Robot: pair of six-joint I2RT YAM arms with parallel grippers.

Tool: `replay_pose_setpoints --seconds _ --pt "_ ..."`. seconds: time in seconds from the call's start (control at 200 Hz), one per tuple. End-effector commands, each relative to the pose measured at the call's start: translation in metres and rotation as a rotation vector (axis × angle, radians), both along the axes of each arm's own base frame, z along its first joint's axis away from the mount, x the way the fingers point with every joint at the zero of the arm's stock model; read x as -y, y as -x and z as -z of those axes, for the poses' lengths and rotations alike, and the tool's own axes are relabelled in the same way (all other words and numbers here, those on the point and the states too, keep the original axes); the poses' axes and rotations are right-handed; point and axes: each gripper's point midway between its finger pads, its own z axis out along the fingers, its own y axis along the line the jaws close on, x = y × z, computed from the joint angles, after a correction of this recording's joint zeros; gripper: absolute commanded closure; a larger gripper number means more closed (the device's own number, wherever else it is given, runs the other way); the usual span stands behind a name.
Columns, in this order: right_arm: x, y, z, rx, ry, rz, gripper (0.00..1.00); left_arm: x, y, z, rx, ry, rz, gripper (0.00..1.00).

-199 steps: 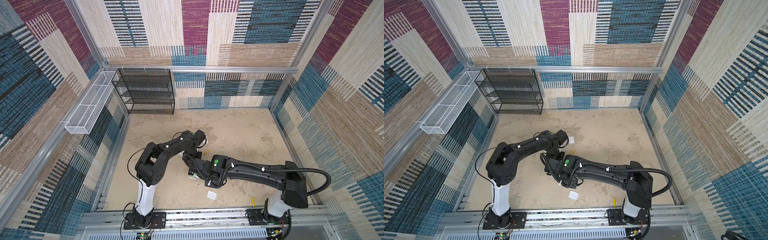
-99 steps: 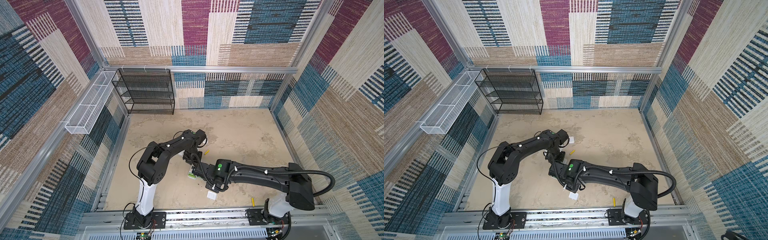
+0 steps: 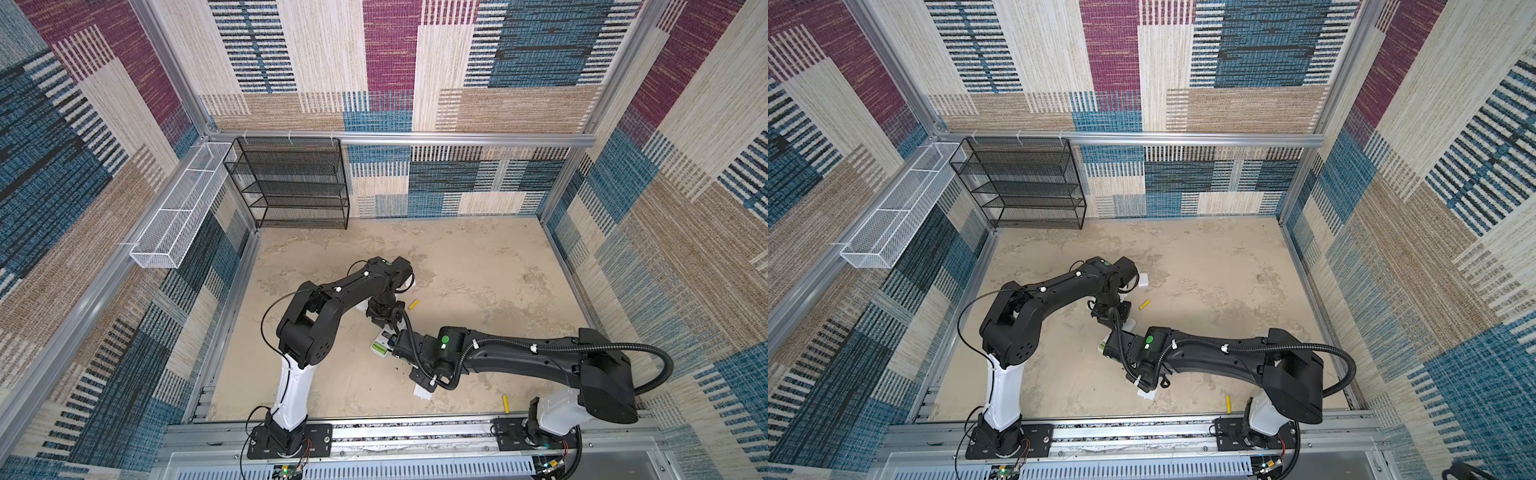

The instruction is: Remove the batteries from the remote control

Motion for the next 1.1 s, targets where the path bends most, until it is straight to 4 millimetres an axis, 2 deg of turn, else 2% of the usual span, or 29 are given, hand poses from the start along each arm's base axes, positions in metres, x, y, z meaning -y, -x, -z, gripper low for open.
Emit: replay_pose_setpoints --seconds 0.0,0.27,0.586,0.921,1.097 --pt "-0.038 -0.018 -0.012 0.074 -0.198 0.072 1.00 -0.005 -0.003 0.016 0.006 -0.032 0.029 0.69" --pt "-0.039 -0.019 0.000 0.077 -0.267 0.138 1.00 -0.005 -0.004 0.016 0.004 -0.031 0.013 0.70" --pt "-0.043 -0.025 -0.003 0.124 -0.402 0.200 1.00 -0.005 -0.002 0.018 -0.005 -0.030 0.003 0.71" --pt "-0.038 -0.027 0.003 0.150 -0.444 0.218 1.00 -0.006 -0.001 0.020 -0.012 -0.033 -0.003 0.71" --pt "-0.043 -0.013 -0.007 0.098 -0.490 0.152 1.00 -0.008 -0.002 0.019 -0.006 -0.040 -0.009 0.71"
